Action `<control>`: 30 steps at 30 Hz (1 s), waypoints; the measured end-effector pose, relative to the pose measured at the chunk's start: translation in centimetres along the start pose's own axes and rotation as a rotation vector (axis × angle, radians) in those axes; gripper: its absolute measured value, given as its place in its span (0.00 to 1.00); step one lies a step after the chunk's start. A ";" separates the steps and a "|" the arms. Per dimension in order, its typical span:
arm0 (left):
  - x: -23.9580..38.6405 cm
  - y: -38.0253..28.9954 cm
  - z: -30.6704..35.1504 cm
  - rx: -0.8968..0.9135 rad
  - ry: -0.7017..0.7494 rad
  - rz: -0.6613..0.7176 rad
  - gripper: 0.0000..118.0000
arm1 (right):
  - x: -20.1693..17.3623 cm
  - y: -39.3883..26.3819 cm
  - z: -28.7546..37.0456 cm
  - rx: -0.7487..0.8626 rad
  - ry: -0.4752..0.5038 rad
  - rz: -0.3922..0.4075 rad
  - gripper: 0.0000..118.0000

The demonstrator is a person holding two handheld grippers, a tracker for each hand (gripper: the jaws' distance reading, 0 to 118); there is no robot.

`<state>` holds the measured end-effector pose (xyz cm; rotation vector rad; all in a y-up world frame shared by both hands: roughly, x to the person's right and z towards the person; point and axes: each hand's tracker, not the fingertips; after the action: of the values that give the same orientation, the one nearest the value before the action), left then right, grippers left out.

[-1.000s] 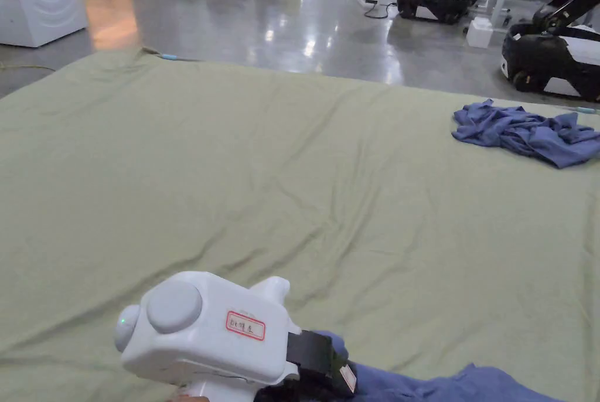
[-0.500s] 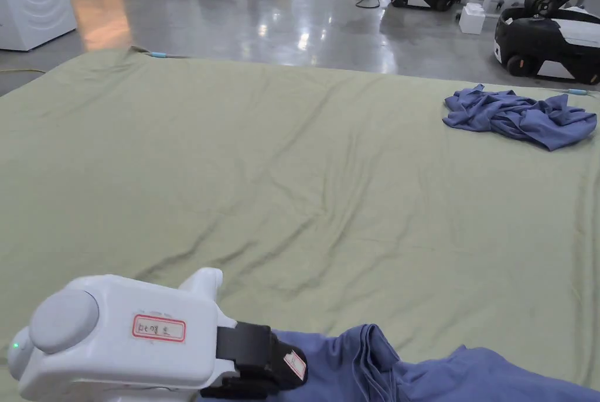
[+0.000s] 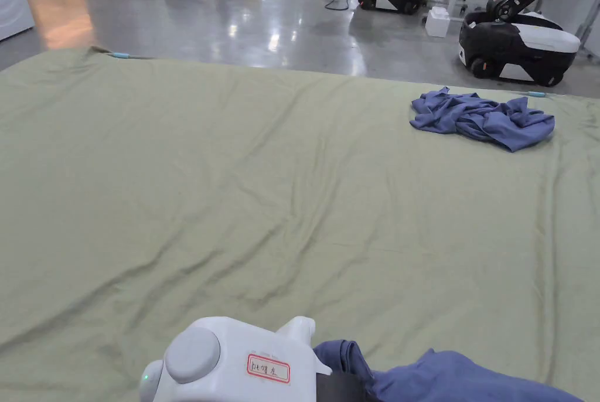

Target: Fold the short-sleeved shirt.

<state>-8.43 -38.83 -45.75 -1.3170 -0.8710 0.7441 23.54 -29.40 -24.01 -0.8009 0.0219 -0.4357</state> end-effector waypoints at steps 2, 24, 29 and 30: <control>1.2 -0.9 2.5 0.040 -0.068 -0.025 0.07 | -0.5 0.1 0.0 0.003 0.005 0.011 0.02; -10.1 -1.5 14.4 0.222 0.051 -0.055 0.27 | -4.7 1.4 -0.4 0.021 0.052 0.083 0.02; -12.5 -0.9 13.3 0.181 0.032 0.085 0.20 | -4.5 1.6 -0.4 0.031 0.038 0.081 0.02; -12.8 -0.9 13.8 0.188 0.004 0.122 0.20 | -4.5 1.7 -0.3 0.031 0.038 0.081 0.02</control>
<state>-26.81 -43.18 -45.75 -1.2111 -0.7041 0.8963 20.02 -26.86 -26.03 -0.7588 0.0820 -0.3737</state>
